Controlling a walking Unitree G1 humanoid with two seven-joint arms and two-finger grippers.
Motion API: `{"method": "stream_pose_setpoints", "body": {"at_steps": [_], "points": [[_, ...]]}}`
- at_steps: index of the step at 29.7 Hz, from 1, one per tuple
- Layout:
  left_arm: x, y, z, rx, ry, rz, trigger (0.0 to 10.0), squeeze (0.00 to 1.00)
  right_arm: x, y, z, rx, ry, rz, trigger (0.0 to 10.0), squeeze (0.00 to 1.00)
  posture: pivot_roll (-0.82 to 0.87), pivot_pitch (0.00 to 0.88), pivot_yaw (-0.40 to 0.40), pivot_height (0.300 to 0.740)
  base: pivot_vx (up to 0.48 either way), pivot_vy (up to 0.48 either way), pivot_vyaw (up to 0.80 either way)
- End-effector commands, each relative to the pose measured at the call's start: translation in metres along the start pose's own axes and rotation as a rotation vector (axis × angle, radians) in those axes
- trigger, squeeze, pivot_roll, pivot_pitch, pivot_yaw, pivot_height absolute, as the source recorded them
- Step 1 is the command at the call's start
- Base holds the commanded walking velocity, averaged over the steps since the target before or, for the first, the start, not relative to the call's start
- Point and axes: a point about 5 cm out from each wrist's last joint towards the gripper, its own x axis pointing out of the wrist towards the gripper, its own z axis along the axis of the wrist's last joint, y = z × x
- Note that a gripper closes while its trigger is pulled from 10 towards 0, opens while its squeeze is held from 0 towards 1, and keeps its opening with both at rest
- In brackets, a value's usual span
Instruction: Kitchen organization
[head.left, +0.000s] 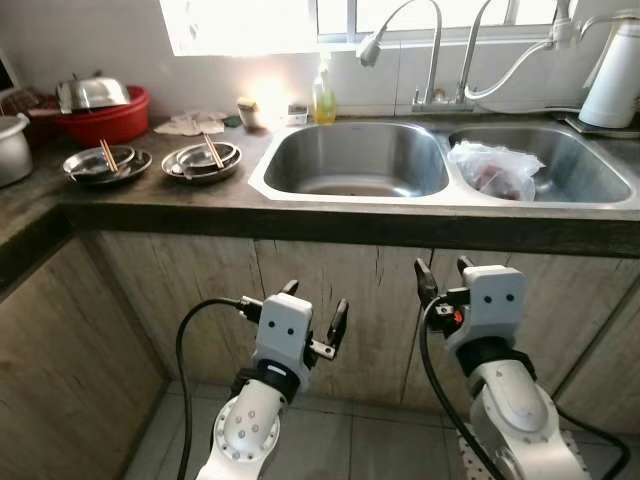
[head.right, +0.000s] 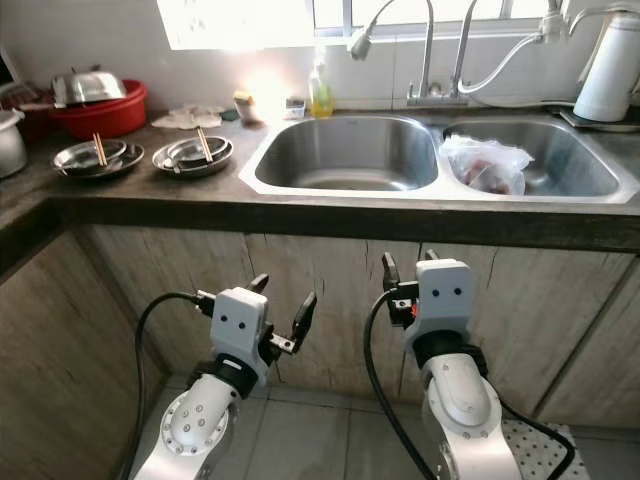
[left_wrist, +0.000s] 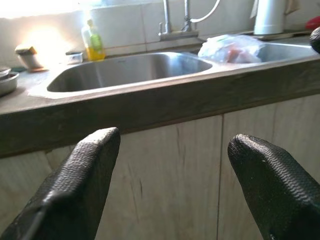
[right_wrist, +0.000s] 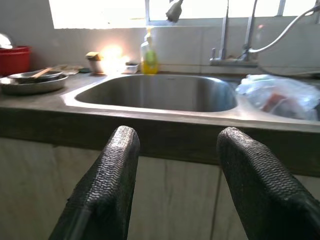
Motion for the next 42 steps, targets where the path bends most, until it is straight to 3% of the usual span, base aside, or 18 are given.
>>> {"method": "stream_pose_setpoints", "body": {"at_steps": [1, 42], "points": [[0.0, 0.0013, 0.0005, 0.007, -0.003, 0.004, 10.0, 0.0, 0.0017, 0.0022, 0.001, -0.003, -0.003, 0.01, 10.0, 0.0, 0.04, 0.013, -0.011, 0.74, 0.0, 0.0, 0.0], [0.0055, 0.0056, 0.0039, 0.021, -0.02, 0.026, 10.0, 0.0, 0.0092, 0.0052, 0.0047, 0.004, -0.021, 0.019, 10.0, 0.0, 0.04, 0.027, -0.012, 0.74, 0.229, 0.0, 0.75]]}}
